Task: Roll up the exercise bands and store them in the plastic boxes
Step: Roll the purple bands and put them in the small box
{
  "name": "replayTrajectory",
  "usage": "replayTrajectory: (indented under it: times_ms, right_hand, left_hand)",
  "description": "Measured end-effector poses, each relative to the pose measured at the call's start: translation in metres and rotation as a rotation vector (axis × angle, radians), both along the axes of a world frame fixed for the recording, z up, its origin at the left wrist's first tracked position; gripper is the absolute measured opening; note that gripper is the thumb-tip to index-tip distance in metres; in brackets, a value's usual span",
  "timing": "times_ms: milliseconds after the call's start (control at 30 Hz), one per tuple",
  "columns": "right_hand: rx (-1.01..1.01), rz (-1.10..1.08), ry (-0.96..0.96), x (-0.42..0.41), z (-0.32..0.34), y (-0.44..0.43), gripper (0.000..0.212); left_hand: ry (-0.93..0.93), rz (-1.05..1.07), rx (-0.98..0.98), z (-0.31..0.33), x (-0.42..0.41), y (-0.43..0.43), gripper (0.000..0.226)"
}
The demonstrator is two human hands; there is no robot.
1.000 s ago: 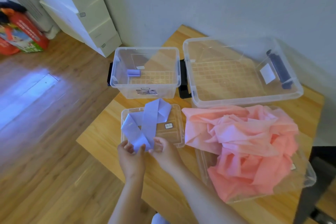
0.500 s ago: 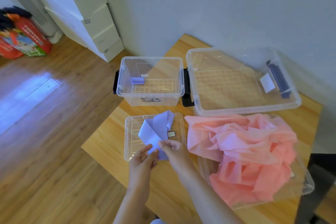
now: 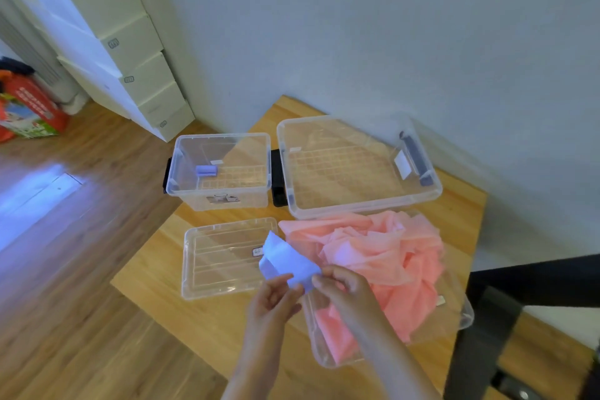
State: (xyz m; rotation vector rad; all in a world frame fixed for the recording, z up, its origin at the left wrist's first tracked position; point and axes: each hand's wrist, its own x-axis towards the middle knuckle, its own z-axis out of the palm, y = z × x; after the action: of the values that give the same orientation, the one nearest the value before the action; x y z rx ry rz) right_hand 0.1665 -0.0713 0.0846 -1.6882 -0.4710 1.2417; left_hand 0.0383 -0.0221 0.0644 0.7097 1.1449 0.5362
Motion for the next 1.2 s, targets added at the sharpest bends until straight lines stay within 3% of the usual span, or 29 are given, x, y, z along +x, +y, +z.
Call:
replayTrajectory:
  times_ms: [200, 367, 433, 600, 833, 1100, 1167, 1200]
  right_hand:
    - [0.078, -0.036, -0.001, 0.034, 0.052, -0.028, 0.016]
    - [0.132, -0.201, 0.06, 0.052, 0.096, -0.049, 0.027]
    - [0.141, -0.294, 0.149, 0.058, 0.116, -0.055, 0.015]
    - [0.216, -0.401, 0.203, 0.069, 0.163, -0.064, 0.028]
    - [0.269, -0.427, 0.223, 0.067, 0.205, -0.062, 0.03]
    - [0.392, -0.474, 0.103, 0.063, 0.245, -0.043, 0.003]
    - [0.418, -0.47, 0.078, 0.064, 0.254, -0.042, 0.009]
    - [0.429, -0.461, 0.061, 0.064, 0.258, -0.041, 0.011]
  left_hand:
    - [-0.151, 0.063, -0.045, 0.055, 0.038, -0.018, 0.022]
    - [-0.057, 0.0, 0.249, 0.1, 0.065, -0.03, 0.038]
    - [-0.07, -0.02, 0.316, 0.12, 0.075, -0.035, 0.042]
    - [-0.141, -0.051, 0.413, 0.161, 0.091, -0.042, 0.043]
    - [-0.159, -0.178, 0.452, 0.209, 0.091, -0.039, 0.045]
    - [-0.243, -0.197, 0.491, 0.23, 0.08, -0.019, 0.034]
    - [-0.319, -0.162, 0.405, 0.239, 0.081, -0.019, 0.043]
    - [-0.377, -0.151, 0.338, 0.242, 0.082, -0.019, 0.06]
